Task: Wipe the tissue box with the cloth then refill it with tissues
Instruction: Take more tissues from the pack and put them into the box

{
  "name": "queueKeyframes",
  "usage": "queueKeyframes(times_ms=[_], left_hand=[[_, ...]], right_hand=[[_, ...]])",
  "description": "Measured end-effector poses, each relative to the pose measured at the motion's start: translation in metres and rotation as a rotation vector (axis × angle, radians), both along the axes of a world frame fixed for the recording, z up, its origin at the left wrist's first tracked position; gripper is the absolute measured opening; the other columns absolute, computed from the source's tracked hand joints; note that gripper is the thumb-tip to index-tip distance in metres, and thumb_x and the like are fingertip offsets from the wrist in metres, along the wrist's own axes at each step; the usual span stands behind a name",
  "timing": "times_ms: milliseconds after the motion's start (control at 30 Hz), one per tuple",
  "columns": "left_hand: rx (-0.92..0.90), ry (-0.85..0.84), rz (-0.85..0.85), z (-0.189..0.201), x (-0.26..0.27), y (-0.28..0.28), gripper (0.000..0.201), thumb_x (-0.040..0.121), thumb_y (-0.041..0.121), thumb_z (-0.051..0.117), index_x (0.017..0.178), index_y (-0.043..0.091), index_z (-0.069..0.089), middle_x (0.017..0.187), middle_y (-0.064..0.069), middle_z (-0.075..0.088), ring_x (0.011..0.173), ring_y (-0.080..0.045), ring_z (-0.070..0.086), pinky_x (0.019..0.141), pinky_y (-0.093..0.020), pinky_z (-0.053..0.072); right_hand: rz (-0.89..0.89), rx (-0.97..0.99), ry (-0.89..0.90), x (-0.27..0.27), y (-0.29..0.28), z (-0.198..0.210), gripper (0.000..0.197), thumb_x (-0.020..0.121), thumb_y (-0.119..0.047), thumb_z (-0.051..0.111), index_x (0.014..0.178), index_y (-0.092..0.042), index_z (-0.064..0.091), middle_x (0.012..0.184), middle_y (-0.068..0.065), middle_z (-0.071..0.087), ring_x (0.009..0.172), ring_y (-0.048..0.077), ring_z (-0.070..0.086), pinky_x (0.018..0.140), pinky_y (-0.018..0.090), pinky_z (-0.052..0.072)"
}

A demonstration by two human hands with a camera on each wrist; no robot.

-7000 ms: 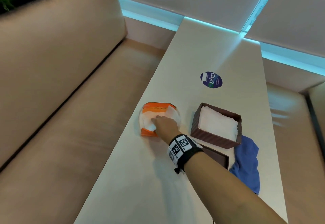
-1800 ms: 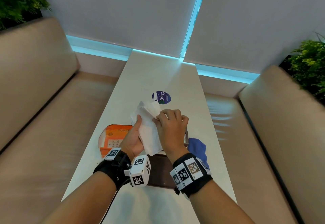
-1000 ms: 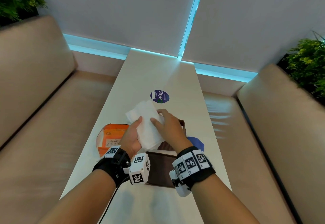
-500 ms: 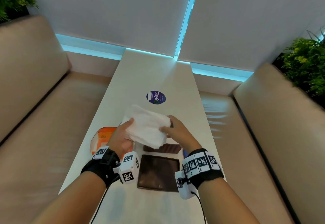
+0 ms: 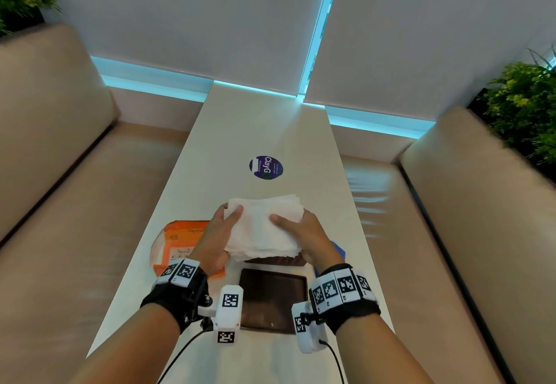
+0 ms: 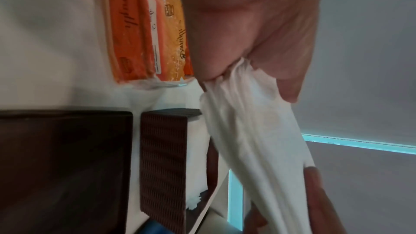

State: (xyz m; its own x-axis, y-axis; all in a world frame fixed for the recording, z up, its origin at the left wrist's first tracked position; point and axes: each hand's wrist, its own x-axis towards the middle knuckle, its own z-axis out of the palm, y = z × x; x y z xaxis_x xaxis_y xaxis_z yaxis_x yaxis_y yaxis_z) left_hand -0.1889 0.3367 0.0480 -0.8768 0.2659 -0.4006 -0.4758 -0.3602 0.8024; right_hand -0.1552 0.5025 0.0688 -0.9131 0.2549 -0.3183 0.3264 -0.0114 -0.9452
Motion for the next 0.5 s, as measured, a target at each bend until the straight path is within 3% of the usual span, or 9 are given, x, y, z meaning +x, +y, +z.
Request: queueKeyframes(times_ms=[100,200,267,333,433,500], left_hand=[[-0.062,-0.006,0.009,0.002,0.002,0.001,0.015,0.096,0.032,0.052,0.109,0.025,0.054,0.108,-0.007,0.063,0.096,-0.025,0.062,0.082,-0.043,0.054],[-0.239,-0.010,-0.051,-0.003,0.002,0.003,0.029,0.096,0.040,0.049,0.118,0.022,0.047,0.113,-0.002,0.056,0.096,-0.022,0.057,0.078,-0.037,0.051],[-0.413,0.049,-0.074,-0.010,0.002,0.004,0.032,0.097,0.040,0.045,0.124,0.021,0.042,0.118,-0.003,0.051,0.097,-0.020,0.054,0.078,-0.036,0.051],[-0.425,0.103,-0.119,-0.017,0.001,0.006,0.030,0.099,0.033,0.043,0.127,0.024,0.041,0.122,-0.006,0.050,0.100,-0.021,0.054,0.080,-0.039,0.054],[-0.314,0.132,-0.230,-0.018,-0.001,0.012,0.033,0.100,0.020,0.045,0.129,0.032,0.037,0.118,0.000,0.050,0.101,-0.018,0.056,0.069,-0.029,0.056],[-0.331,0.173,-0.262,-0.016,-0.007,0.019,0.034,0.098,0.010,0.046,0.128,0.028,0.044,0.121,-0.001,0.049,0.100,-0.016,0.056,0.075,-0.029,0.057]], right_hand=[[-0.058,0.003,-0.003,0.000,0.004,-0.001,0.021,0.082,-0.023,0.071,0.100,-0.016,0.062,0.113,0.012,0.068,0.101,0.028,0.064,0.091,0.040,0.053],[0.008,-0.019,-0.079,0.002,0.006,-0.001,0.014,0.086,-0.024,0.067,0.097,-0.022,0.058,0.107,0.006,0.066,0.102,0.026,0.062,0.093,0.040,0.052],[0.080,-0.026,-0.096,0.005,0.008,-0.002,0.029,0.084,-0.020,0.069,0.111,-0.016,0.056,0.114,0.010,0.065,0.108,0.029,0.061,0.089,0.040,0.053],[0.062,0.072,-0.077,0.005,0.012,-0.007,0.044,0.084,-0.016,0.069,0.124,-0.012,0.050,0.124,0.013,0.059,0.114,0.030,0.058,0.083,0.037,0.053],[-0.103,0.257,-0.070,0.001,0.020,-0.012,0.055,0.093,-0.019,0.056,0.141,-0.011,0.031,0.138,0.013,0.047,0.124,0.030,0.048,0.094,0.033,0.043],[-0.099,0.262,-0.087,-0.001,0.026,-0.015,0.062,0.096,-0.021,0.051,0.147,-0.016,0.016,0.144,0.013,0.040,0.127,0.030,0.045,0.100,0.034,0.040]])
